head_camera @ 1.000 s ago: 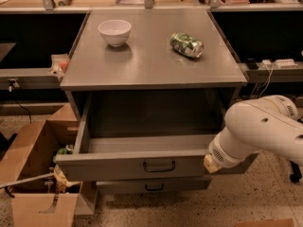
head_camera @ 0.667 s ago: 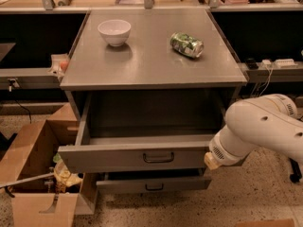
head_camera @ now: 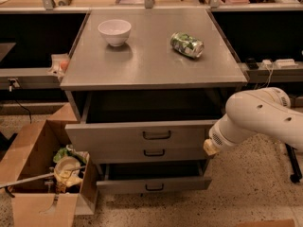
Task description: Close top drawer
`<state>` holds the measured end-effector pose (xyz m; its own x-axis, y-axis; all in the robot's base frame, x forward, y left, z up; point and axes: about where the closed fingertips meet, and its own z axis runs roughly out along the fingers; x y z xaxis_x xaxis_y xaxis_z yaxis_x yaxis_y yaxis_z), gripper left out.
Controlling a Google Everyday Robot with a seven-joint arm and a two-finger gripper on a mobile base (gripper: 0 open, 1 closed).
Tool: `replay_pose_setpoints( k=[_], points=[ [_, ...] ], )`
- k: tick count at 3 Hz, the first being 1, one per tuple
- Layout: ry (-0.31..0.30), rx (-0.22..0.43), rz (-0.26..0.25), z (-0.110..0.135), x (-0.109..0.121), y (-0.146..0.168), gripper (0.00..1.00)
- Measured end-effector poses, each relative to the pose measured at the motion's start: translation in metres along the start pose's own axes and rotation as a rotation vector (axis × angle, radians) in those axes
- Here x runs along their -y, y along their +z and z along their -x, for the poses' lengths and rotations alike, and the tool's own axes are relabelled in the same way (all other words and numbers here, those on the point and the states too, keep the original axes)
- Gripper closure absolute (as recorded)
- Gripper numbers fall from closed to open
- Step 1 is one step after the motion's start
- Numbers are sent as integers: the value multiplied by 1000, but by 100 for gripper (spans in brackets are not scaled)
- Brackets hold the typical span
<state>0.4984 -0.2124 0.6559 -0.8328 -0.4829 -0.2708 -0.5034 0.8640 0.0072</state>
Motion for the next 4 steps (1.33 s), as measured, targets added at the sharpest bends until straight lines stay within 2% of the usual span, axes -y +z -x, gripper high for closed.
replay_pose_setpoints(
  k=[1, 2, 3, 4],
  points=[
    [-26, 32, -11, 16, 7, 6, 100],
    [-56, 95, -11, 49, 22, 17, 100],
    [-56, 104, -11, 55, 24, 18, 100],
    [-56, 168, -7, 91, 42, 25, 100]
  ],
)
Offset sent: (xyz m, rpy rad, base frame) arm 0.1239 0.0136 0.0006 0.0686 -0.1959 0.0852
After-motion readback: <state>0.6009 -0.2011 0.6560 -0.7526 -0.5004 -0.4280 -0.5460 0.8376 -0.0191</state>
